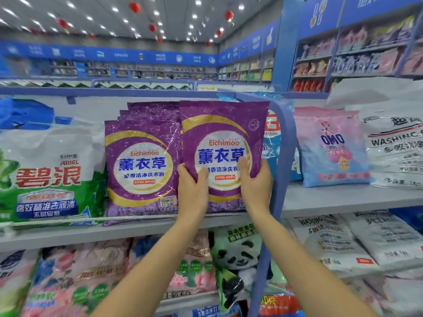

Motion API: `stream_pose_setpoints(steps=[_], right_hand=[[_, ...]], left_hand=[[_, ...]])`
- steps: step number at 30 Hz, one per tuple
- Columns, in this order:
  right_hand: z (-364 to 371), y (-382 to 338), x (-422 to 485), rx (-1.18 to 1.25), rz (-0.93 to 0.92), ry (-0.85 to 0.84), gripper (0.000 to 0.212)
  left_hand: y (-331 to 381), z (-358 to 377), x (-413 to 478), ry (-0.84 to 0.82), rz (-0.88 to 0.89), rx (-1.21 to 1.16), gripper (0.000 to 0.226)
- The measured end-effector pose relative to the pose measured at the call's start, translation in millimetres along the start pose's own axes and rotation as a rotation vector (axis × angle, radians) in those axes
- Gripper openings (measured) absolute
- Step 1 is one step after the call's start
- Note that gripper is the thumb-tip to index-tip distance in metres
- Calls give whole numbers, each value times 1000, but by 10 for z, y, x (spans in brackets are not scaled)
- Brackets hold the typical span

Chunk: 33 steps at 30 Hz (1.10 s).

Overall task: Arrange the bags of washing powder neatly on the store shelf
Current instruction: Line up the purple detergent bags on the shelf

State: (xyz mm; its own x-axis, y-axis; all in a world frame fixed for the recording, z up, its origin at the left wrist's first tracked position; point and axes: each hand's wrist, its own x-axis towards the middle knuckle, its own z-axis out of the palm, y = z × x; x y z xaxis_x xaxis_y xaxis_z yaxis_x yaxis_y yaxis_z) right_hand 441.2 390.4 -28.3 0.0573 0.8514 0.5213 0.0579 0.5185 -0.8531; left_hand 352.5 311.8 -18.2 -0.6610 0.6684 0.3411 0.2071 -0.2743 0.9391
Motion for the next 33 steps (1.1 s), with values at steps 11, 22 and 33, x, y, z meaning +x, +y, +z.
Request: stream_pose_setpoints(steps=[11,22,33], right_hand=[[259,123,244,74,11,-53,34],[69,167,151,-264,42,-135,50],[49,207,-50,-441,-682,-111,48]], left_hand=[[-118,135,290,163,34,116,15],[-101,155,247,187,-156,124,40],[-255,-37,119,174,745,756,50]])
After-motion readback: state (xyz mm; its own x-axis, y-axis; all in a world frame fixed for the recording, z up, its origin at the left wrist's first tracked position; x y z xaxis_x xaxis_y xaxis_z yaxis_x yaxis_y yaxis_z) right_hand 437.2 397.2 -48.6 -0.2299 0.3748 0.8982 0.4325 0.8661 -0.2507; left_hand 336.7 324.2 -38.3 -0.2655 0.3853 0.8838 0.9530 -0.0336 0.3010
